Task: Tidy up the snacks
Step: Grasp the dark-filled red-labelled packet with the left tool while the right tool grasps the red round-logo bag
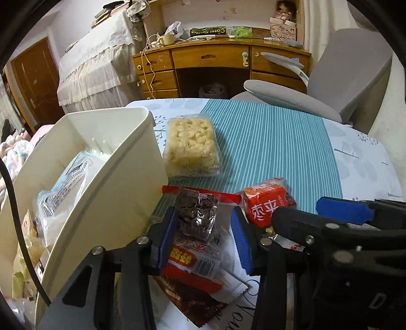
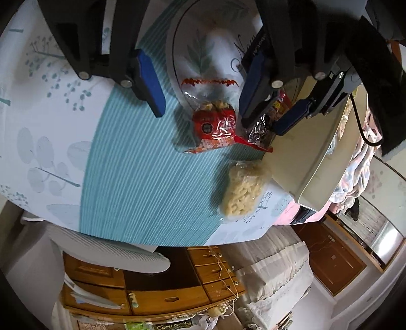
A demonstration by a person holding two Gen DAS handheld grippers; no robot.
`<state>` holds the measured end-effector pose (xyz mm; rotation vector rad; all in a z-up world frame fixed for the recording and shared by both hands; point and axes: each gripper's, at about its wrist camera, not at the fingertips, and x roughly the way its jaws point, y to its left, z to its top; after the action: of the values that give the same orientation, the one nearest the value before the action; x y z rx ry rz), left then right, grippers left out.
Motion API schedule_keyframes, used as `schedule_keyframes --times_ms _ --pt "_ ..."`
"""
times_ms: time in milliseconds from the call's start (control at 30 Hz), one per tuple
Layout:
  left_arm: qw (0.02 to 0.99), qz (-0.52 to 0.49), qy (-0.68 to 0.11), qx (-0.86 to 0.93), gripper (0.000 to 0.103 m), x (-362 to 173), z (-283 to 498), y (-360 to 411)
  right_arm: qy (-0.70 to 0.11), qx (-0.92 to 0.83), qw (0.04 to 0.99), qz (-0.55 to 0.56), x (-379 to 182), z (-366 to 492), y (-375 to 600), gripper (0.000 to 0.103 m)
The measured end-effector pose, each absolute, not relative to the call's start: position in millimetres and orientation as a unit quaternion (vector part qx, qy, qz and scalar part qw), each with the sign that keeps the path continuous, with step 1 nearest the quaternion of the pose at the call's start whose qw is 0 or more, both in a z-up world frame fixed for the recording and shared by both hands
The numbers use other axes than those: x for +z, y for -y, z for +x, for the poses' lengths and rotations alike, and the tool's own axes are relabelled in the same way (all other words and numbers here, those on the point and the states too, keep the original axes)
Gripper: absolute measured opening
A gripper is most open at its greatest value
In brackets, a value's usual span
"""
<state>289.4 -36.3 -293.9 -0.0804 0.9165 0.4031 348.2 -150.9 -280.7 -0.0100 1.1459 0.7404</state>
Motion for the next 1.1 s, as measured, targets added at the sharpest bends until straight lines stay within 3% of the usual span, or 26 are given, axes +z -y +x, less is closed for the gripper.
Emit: schedule_keyframes --times_ms 500,600,633,1100 --pt "0.880 -0.005 -0.446 0.162 0.044 -296.4 299.7 36.0 -0.548 0.347 0.761 0.017 -295.8 354.4 140.7 0.042" --pt "0.877 0.003 -0.451 0.167 0.053 -296.1 303.0 38.0 -0.547 0.349 0.761 0.020 -296.9 355.3 141.0 0.042" --pt "0.872 0.011 -0.454 0.182 0.067 -295.9 305.3 38.8 -0.546 0.347 0.763 0.019 -296.8 355.1 142.3 0.042" --pt "0.860 -0.012 -0.474 0.189 0.067 -296.5 323.2 35.0 -0.554 0.290 0.780 0.038 -291.1 355.3 184.3 0.041"
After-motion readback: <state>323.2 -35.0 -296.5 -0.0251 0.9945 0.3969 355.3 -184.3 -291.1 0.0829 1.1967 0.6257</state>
